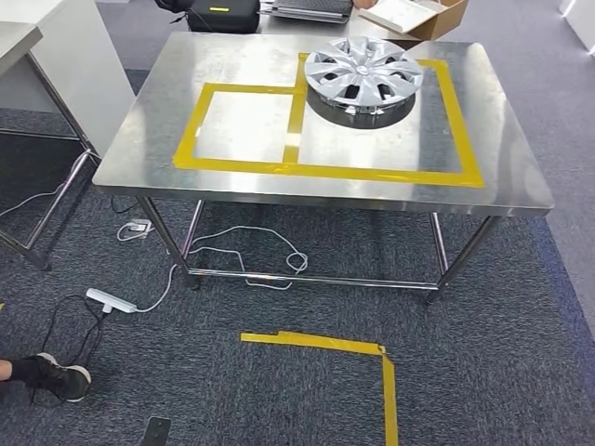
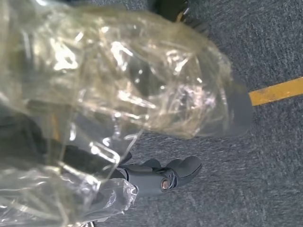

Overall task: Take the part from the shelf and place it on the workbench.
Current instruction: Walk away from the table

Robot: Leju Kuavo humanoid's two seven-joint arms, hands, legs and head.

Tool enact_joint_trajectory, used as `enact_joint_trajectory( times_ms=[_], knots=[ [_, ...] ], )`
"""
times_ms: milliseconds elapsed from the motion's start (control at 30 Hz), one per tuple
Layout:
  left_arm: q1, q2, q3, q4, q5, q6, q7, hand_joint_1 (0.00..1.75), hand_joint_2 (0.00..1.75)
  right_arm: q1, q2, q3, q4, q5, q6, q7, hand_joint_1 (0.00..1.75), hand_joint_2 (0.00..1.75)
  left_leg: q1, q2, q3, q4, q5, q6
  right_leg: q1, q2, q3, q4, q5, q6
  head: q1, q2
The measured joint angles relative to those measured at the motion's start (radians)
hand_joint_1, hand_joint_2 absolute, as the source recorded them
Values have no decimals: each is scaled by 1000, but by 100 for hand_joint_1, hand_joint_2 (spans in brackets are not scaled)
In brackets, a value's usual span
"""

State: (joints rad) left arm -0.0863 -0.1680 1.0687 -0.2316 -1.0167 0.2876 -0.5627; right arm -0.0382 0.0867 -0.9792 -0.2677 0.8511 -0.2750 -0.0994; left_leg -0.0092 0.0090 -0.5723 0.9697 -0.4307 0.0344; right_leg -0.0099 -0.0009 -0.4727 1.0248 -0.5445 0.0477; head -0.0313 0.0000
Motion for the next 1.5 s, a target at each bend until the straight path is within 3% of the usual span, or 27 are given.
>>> enact_joint_trajectory(
  times_ms=[67,167,233,300,333,367,433,500,567,667,700,767,833,867,900,933,1000,1067,1100,1167,1200,1267,1333,1367,1400,1433,1500],
  knots=[
    [0,0,2,0,1,1,0,0,0,-4,2,9,3,10,10,-15,0,0,-3,1,-8,6,12,-10,2,1,43,-78,-4,-6,-1,0],
    [2,2,9,0,7,2,0,0,0,-2,8,23,11,36,22,-42,0,0,-2,-1,-18,19,9,-25,1,-2,26,-81,9,-27,-1,0],
    [5,3,16,0,13,2,0,0,0,-1,12,36,15,59,14,-58,0,0,2,-4,-42,83,-62,-37,-2,-6,8,-82,26,-44,-5,0],
    [8,3,22,0,20,2,0,0,0,0,15,50,16,77,5,-74,0,0,6,-4,-75,211,-159,-46,-1,-7,-13,-80,43,-50,-9,0],
    [8,3,25,0,24,2,0,0,0,0,17,56,17,82,3,-81,0,0,8,-4,-84,265,-185,-49,-1,-7,-24,-76,52,-50,-9,0],
    [8,3,28,0,27,2,0,0,0,1,20,62,18,87,0,-87,0,0,10,-4,-81,292,-187,-50,-1,-7,-36,-72,60,-49,-9,0],
    [9,3,35,0,31,2,-1,0,0,2,25,71,20,96,-4,-93,0,0,11,-5,-21,233,-144,-47,-1,-6,-59,-61,71,-46,-9,0],
    [10,4,40,0,33,2,-3,0,0,3,30,80,23,101,-7,-96,0,0,11,-6,71,93,-103,-40,1,-5,-78,-49,80,-40,-9,0],
    [10,5,43,0,33,2,-4,0,0,3,33,87,24,102,-9,-97,0,0,9,-8,113,11,-95,-33,4,-6,-93,-41,90,-29,-8,0],
    [12,2,44,0,35,2,-6,0,0,4,34,92,25,104,-12,-96,0,0,9,-5,98,-1,-84,-17,3,-5,-109,-35,96,-11,-8,0],
    [12,2,44,0,36,2,-7,0,0,5,35,93,26,105,-13,-96,0,0,10,-4,91,-2,-75,-7,2,-3,-120,-17,76,-6,-6,0],
    [12,2,45,0,38,2,-8,0,0,6,35,94,26,109,-14,-95,0,0,10,-1,73,-4,-58,7,0,-1,-158,80,-5,0,-3,0],
    [12,2,46,0,36,2,-9,0,0,5,35,95,27,114,-14,-96,0,0,6,0,52,-3,-42,11,-1,-1,-197,216,-79,4,-1,0],
    [12,1,47,0,35,2,-10,0,0,5,35,95,28,116,-14,-96,0,0,4,1,41,-3,-34,11,-1,-1,-201,255,-89,5,-1,0],
    [12,1,47,0,34,2,-10,0,0,6,35,95,29,117,-14,-97,0,0,2,1,31,-2,-26,11,-1,-1,-186,255,-77,4,-1,0],
    [12,0,47,0,33,2,-10,0,0,6,35,95,29,118,-14,-97,0,0,0,1,23,-2,-19,10,0,-1,-151,215,-51,1,-2,0],
    [12,-1,47,0,31,5,-10,0,0,3,35,98,30,119,-13,-96,0,0,-3,1,10,-1,-7,6,2,-1,-44,57,0,-8,-2,0],
    [11,-2,47,0,30,11,-9,0,0,0,35,102,30,120,-12,-95,0,0,-6,1,3,1,6,-3,5,-1,33,-65,11,-15,-3,0],
    [11,-3,47,0,30,13,-9,0,0,0,35,103,31,120,-11,-93,0,0,-7,2,1,1,12,-8,7,-1,41,-85,8,-16,-3,0],
    [11,-4,48,0,29,17,-7,0,0,3,36,105,33,121,-8,-86,0,0,-5,0,-4,5,14,-18,6,-2,31,-90,17,-25,-2,0],
    [12,-4,48,0,29,18,-5,0,0,3,36,106,34,122,-7,-82,0,0,-4,-1,-10,18,-3,-24,4,-4,24,-91,22,-33,-3,0],
    [13,-5,49,0,30,18,-3,0,0,3,37,109,35,122,-5,-78,0,0,1,-4,-37,99,-81,-37,2,-7,11,-92,35,-46,-7,0],
    [13,-5,50,0,30,18,-2,0,0,3,37,111,36,123,-3,-77,0,0,7,-5,-73,230,-165,-47,2,-8,-3,-88,47,-50,-9,0],
    [13,-5,50,0,30,18,-2,0,0,3,37,111,36,123,-2,-76,0,0,10,-5,-80,275,-180,-50,3,-8,-11,-84,53,-50,-9,0],
    [13,-5,50,0,30,18,-2,0,0,4,37,111,37,123,-1,-76,0,0,12,-5,-72,287,-175,-51,3,-8,-21,-77,58,-49,-9,0],
    [13,-5,50,0,30,18,-2,0,0,4,38,112,38,123,0,-76,0,0,13,-5,-47,259,-150,-51,3,-8,-31,-70,61,-48,-9,0],
    [13,-5,50,0,30,18,-1,0,0,4,39,112,40,123,0,-76,0,0,14,-6,31,136,-96,-45,3,-7,-49,-54,63,-45,-9,0]
  ],
)
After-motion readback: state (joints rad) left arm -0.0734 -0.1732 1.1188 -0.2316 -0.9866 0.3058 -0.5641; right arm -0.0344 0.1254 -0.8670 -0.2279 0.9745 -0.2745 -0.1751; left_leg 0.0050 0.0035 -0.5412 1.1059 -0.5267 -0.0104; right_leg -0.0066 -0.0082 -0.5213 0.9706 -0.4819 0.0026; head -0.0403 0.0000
